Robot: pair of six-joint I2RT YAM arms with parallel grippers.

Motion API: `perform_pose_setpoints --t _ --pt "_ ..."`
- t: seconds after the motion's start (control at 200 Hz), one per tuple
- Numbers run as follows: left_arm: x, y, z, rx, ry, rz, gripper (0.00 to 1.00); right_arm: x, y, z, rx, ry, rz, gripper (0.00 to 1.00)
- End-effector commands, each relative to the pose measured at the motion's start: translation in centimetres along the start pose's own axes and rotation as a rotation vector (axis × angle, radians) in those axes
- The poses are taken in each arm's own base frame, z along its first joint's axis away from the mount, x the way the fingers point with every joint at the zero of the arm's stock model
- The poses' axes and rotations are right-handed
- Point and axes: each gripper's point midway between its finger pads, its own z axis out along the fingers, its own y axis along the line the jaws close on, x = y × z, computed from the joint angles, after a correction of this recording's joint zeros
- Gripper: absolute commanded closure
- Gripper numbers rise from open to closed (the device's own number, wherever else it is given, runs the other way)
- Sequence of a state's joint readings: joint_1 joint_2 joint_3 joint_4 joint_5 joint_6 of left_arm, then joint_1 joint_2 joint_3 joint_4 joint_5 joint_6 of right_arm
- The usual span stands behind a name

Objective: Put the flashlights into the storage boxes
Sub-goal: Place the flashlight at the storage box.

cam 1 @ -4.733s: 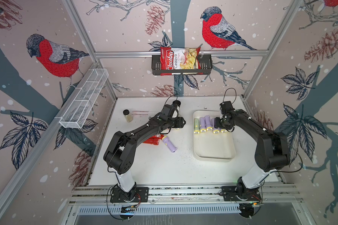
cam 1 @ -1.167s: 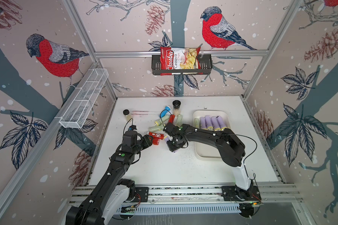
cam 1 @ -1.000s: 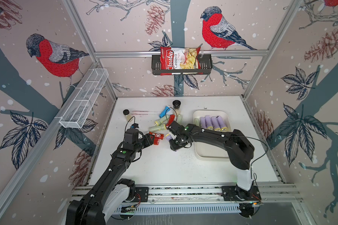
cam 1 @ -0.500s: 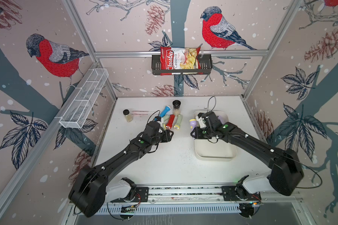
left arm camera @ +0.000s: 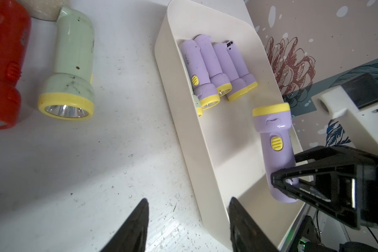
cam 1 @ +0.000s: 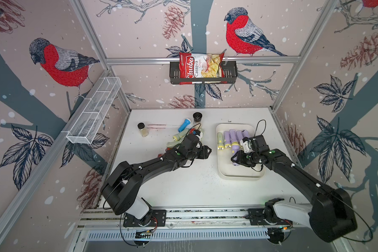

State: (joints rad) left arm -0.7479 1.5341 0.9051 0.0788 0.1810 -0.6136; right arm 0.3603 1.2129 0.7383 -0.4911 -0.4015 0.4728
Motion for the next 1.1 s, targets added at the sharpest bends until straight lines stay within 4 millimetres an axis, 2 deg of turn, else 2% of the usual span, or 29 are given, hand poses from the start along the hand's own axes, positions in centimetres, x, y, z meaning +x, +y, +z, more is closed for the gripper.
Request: perform_pose_setpoints --t 0.0,0.125,0.3,0.415,0.765,0.931,1.096 --pt "-1.3 -1.4 0.3 0.051 -0.041 0.009 0.42 -0.1 1.5 0.9 -0.077 0.011 -0.018 0.67" --pt "-1.4 -1.3 0.2 0.051 -0.043 0.006 0.42 0.9 2.0 2.2 -0.074 0.064 -0.035 0.66" --pt "-1.0 -0.9 0.2 0.037 -0.039 0.006 0.42 2.6 3.8 4.2 -0.135 0.126 -0.031 0.64" --pt "-1.0 -1.0 0.2 0.039 -0.038 0.007 0.42 2.8 3.9 5.1 -0.131 0.144 -0.031 0.64" --pt "-1.2 -0.9 -0.1 0.026 -0.045 0.019 0.41 2.9 3.3 6.4 -0.132 0.168 -0.004 0.6" --pt "-1.2 -0.8 -0.2 0.02 -0.046 0.017 0.41 2.7 2.8 6.7 -0.139 0.162 0.013 0.5" --pt "-1.3 -0.7 -0.5 0.013 -0.05 0.017 0.41 2.7 2.6 6.6 -0.136 0.165 0.015 0.46"
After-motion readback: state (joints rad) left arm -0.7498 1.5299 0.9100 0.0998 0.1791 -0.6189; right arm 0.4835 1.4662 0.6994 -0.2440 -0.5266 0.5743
